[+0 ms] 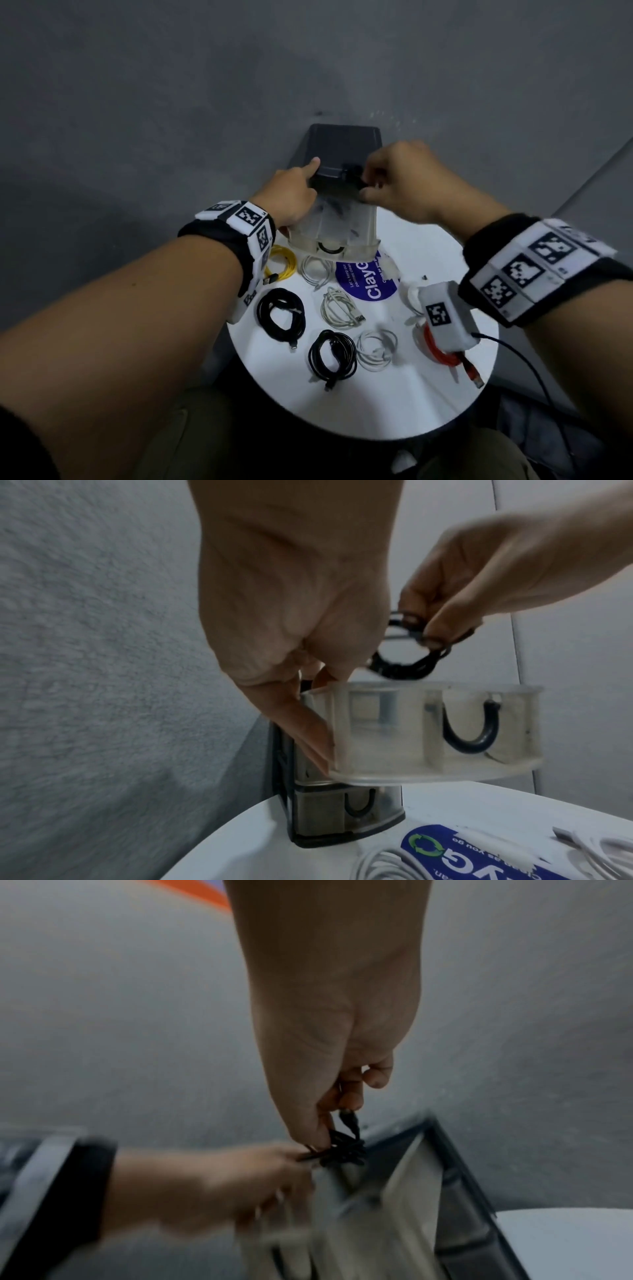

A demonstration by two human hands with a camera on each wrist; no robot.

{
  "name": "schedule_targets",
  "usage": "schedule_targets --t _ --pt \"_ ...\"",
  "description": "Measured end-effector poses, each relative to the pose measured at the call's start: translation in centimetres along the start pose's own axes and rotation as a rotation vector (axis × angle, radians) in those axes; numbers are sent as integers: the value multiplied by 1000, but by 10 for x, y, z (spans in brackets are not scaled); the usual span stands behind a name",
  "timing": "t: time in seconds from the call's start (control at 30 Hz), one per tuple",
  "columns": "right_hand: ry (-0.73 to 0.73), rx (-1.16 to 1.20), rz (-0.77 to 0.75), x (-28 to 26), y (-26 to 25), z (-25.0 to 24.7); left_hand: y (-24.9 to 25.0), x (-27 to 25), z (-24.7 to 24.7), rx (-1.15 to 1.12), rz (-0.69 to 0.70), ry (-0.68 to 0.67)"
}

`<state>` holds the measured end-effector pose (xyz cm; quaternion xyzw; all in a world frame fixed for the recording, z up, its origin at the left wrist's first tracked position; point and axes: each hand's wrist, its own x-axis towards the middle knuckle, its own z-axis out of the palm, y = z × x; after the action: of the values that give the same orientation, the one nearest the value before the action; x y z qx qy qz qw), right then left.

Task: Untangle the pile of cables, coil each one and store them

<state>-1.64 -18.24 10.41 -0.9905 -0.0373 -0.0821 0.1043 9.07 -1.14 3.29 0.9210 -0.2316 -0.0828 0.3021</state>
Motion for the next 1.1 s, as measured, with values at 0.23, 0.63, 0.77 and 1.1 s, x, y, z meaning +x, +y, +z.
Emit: schedule_targets --t 0.23,0.63,0.77,1.1 --pt "-157 -378 -13 29 -15 44 -1 4 -6 15 -9 -65" --pt "-140 -466 -182 13 -7 59 -4 5 -5 -17 -3 -71" --pt "-179 -493 -131 13 -9 61 -1 2 -3 -11 -16 -66" --pt "73 -34 126 4 7 24 5 -2 -6 1 -14 -63"
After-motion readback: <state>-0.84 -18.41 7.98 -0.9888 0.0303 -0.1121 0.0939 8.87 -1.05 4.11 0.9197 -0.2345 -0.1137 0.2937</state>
